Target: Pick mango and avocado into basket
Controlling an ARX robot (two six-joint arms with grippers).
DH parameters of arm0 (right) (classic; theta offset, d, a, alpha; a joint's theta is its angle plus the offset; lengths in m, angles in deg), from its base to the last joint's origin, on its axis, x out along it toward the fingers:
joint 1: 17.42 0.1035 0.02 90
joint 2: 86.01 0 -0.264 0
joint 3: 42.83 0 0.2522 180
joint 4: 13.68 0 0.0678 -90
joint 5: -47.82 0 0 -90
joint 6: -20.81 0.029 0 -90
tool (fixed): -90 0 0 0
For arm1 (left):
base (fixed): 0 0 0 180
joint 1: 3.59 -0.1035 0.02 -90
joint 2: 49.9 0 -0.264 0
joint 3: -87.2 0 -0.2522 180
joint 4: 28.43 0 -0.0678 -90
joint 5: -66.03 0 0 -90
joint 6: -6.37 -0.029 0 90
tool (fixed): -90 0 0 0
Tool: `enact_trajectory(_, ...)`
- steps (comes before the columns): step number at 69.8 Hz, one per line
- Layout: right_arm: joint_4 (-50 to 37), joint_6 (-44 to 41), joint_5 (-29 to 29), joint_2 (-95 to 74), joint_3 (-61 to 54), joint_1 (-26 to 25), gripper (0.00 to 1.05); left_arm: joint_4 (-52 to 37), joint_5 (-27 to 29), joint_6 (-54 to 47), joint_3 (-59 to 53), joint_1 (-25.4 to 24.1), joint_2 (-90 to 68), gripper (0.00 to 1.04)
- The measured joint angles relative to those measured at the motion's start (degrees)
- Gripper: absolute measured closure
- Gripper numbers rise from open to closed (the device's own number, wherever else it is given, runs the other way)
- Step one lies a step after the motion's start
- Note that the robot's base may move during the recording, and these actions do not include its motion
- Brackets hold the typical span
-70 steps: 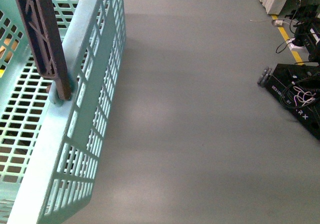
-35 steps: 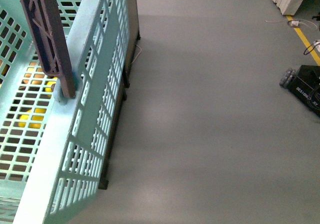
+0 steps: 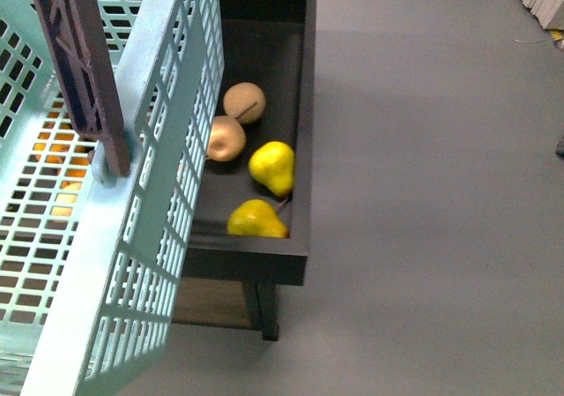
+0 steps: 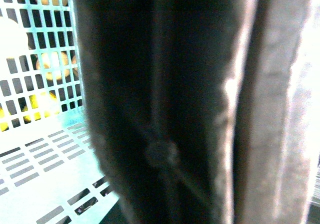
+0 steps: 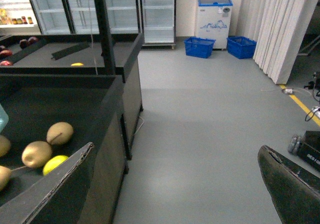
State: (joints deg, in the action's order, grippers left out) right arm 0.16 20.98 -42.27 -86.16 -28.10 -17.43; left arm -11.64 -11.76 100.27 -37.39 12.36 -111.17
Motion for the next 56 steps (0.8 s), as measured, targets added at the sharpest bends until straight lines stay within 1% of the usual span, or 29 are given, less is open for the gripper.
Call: enact_trajectory(56, 0.00, 0.00, 0.13, -0.02, 0.00, 0.00, 0.09, 0.00, -0.09, -0.02, 0.00, -0.02, 0.00, 0.91)
